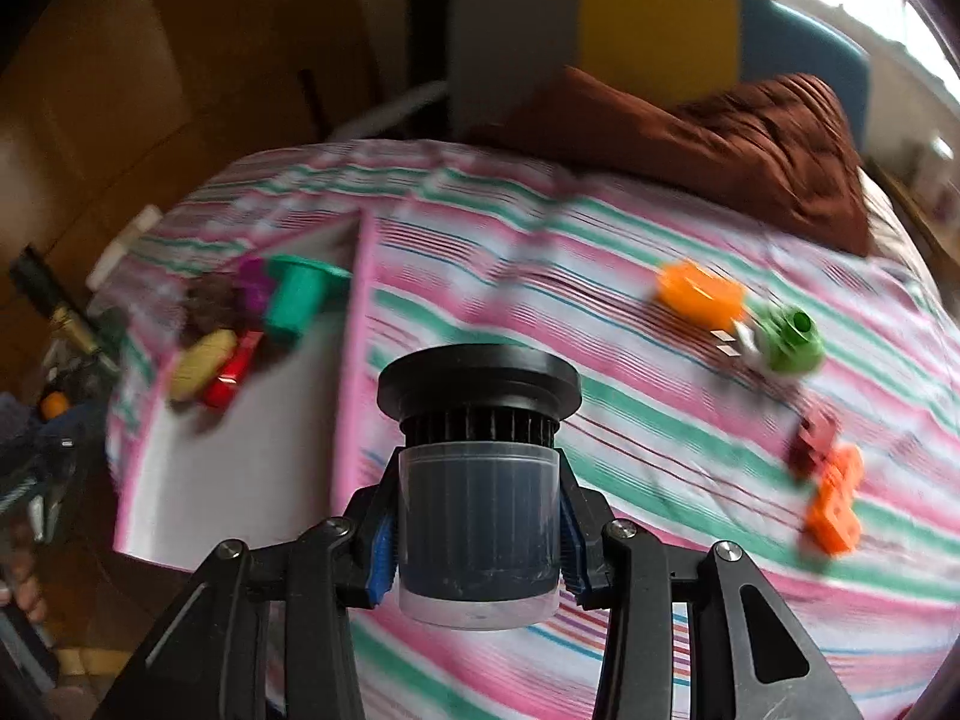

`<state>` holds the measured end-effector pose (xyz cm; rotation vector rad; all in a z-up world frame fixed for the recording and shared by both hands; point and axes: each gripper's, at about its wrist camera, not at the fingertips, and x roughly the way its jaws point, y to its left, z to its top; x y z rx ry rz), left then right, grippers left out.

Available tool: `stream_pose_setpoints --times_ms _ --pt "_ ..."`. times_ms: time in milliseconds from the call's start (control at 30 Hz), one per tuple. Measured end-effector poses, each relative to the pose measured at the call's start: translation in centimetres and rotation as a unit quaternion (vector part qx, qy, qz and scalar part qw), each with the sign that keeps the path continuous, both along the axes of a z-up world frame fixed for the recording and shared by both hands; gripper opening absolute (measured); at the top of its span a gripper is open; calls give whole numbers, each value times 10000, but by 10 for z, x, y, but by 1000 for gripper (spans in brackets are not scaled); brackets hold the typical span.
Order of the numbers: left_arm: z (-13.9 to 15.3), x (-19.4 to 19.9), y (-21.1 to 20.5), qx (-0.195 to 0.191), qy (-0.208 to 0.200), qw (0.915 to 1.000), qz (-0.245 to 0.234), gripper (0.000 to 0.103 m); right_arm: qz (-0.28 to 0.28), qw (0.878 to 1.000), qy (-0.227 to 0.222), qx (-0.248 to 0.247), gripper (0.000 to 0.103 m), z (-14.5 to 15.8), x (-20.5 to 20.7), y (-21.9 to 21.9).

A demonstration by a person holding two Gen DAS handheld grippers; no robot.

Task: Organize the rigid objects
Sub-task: 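Carry the black-lidded clear cup with the right tool over the tray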

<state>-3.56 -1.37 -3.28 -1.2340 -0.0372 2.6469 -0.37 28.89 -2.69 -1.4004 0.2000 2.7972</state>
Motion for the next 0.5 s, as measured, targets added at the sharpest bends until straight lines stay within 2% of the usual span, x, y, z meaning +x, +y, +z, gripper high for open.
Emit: stream_pose_setpoints --times_ms 333,500 --pt "-2 -2 -1 -42 -26 10000 19 38 1042 9945 15 113 43 4 -47 -83" --pt "-3 -4 -2 -65 -56 10000 38 38 1084 9918 -379 565 43 -22 -84 -101"
